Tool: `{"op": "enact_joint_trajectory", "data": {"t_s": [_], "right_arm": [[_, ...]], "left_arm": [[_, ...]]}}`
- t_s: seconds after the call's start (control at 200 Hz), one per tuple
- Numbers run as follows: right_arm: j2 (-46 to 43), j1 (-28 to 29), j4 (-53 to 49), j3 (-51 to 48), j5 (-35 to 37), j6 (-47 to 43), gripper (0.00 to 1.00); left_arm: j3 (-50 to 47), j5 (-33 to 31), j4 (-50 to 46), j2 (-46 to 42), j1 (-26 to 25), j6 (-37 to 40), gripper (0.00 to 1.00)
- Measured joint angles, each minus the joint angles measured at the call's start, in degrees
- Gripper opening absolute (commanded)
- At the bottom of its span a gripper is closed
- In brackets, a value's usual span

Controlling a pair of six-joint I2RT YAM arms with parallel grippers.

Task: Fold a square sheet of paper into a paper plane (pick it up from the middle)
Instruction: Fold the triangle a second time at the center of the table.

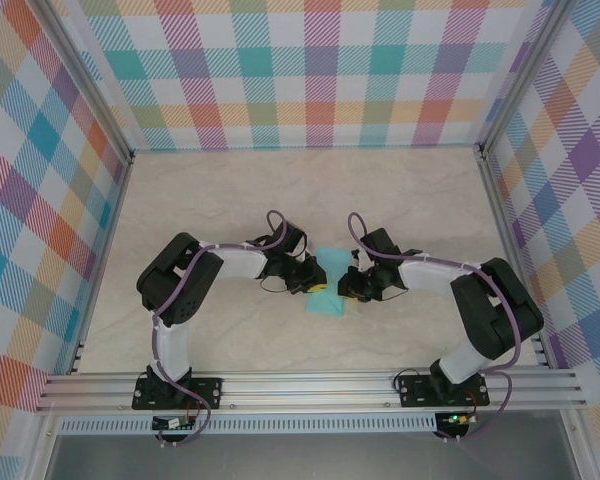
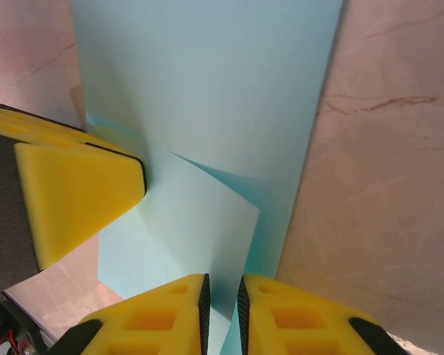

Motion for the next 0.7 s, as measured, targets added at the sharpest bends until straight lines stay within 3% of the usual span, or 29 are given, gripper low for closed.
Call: {"op": "enact_joint_trajectory", "data": {"t_s": [0.315,0.7], "right_arm": [[0.4,-0.1,0.2,0.0,0.0,1.0,0.07],[0.7,-0.5,0.2,0.0,0.4,1.1,0.05]], "left_arm": [[0.0,0.3,0.3,0.0,0.0,0.0,0.16],[0.0,1.3,2.2,-0.6,0.0,0.2,0.27]]}}
